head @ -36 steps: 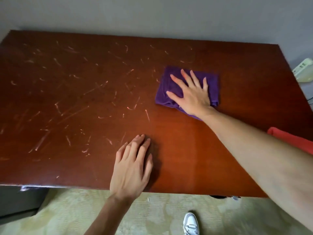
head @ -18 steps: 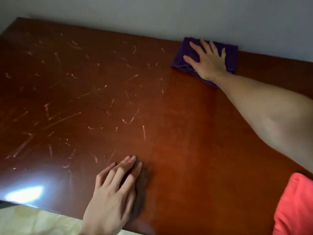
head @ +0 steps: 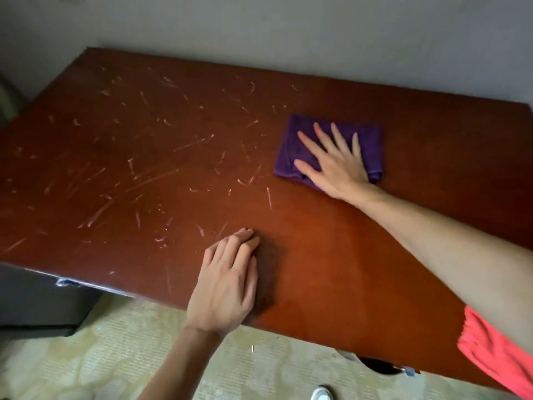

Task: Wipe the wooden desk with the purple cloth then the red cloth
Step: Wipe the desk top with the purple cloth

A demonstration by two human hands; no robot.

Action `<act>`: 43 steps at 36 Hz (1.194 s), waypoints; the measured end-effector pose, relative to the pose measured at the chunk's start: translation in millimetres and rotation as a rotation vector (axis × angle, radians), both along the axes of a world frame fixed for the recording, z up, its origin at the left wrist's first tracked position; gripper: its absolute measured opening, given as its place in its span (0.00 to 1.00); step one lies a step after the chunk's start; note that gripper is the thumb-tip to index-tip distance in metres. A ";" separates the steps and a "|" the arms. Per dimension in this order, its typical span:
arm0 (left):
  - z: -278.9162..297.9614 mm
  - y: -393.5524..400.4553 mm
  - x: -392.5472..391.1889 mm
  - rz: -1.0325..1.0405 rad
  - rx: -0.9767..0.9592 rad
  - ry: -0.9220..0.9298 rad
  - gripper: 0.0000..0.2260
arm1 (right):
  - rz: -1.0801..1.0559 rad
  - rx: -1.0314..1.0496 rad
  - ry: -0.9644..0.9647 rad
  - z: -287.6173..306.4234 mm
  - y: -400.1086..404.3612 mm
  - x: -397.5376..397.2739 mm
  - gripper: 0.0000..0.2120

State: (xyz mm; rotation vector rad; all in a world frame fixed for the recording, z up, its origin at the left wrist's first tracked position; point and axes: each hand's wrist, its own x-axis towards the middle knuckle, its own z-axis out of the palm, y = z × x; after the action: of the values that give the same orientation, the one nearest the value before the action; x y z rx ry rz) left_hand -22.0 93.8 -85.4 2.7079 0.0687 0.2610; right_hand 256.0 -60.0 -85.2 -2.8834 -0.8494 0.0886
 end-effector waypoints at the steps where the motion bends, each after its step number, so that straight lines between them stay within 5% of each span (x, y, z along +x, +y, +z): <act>1: 1.1 -0.4 -1.5 0.036 -0.009 -0.040 0.14 | 0.013 0.000 0.000 -0.2 2.7 -23.8 0.39; 9: 2.8 12.6 -15.5 0.287 -0.150 -0.248 0.06 | 0.187 0.011 -0.051 -11.2 17.3 -219.8 0.35; 16: -4.4 63.7 -50.2 0.293 -0.073 -0.145 0.08 | 0.184 0.003 -0.064 -13.4 22.2 -238.7 0.34; 43: -4.4 41.4 -14.5 0.225 -0.080 -0.043 0.17 | 0.068 0.036 0.006 3.3 132.6 155.9 0.33</act>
State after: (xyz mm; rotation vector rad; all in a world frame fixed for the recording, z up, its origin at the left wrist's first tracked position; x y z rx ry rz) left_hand -36.5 135.2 -89.8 2.6137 0.3642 0.3741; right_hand 411.9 72.6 -81.8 -2.8199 -0.9385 0.0887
